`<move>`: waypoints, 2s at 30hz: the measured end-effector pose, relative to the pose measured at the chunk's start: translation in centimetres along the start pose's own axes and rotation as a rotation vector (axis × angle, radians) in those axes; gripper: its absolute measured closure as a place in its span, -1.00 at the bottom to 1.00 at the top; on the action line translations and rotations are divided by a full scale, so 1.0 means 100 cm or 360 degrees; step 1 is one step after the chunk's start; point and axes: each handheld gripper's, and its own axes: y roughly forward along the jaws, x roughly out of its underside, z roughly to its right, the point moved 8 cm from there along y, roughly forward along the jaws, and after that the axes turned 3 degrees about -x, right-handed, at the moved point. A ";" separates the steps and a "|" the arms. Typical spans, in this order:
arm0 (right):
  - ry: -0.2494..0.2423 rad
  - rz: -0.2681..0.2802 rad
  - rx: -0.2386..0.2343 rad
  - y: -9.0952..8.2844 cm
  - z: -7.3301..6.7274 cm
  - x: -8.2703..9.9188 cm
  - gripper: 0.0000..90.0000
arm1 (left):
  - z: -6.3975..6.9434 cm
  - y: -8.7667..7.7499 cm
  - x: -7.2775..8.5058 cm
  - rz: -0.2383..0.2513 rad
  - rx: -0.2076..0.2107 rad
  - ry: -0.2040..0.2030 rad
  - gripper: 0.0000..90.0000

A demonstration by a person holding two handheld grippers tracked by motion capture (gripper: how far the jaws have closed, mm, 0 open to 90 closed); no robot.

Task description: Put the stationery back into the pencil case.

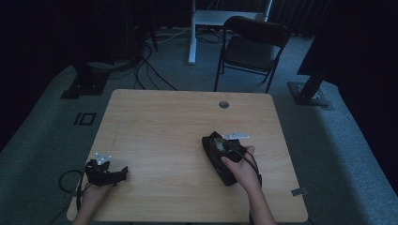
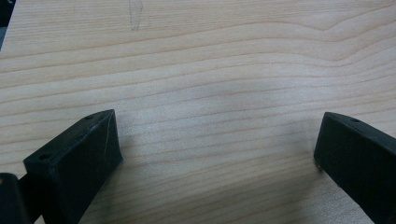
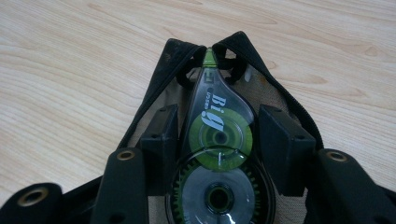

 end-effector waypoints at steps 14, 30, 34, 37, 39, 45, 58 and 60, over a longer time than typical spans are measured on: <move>0.0027 -0.0089 -0.0003 0.012 0.001 0.005 0.10 | 0.000 0.000 0.000 0.0000 0.0000 0.0000 -0.99; 0.0020 -0.0223 0.0026 0.026 0.002 0.012 0.09 | 0.000 0.000 0.000 0.0000 0.0000 -0.0001 -0.99; 0.0025 -0.0253 0.0039 0.030 0.003 0.013 0.09 | 0.000 0.000 0.000 0.0000 0.0000 -0.0001 -0.99; 0.0027 -0.0284 0.0058 0.033 0.004 0.014 0.09 | 0.000 0.000 0.000 0.0000 0.0000 0.0000 -0.99; 0.0021 -0.0305 0.0057 0.034 0.004 0.015 0.09 | 0.000 0.000 0.000 0.0000 0.0000 0.0000 -0.99; 0.0034 -0.0324 0.0047 0.035 0.003 0.014 0.04 | 0.000 0.000 0.000 0.0000 0.0000 -0.0001 -0.99; 0.0076 -0.0213 -0.0004 0.020 0.005 0.005 0.01 | 0.000 0.000 0.000 0.0000 0.0000 0.0000 -0.99; 0.0067 -0.0201 -0.0022 0.017 0.003 0.003 0.01 | 0.000 0.000 0.000 0.0000 0.0000 0.0000 -0.99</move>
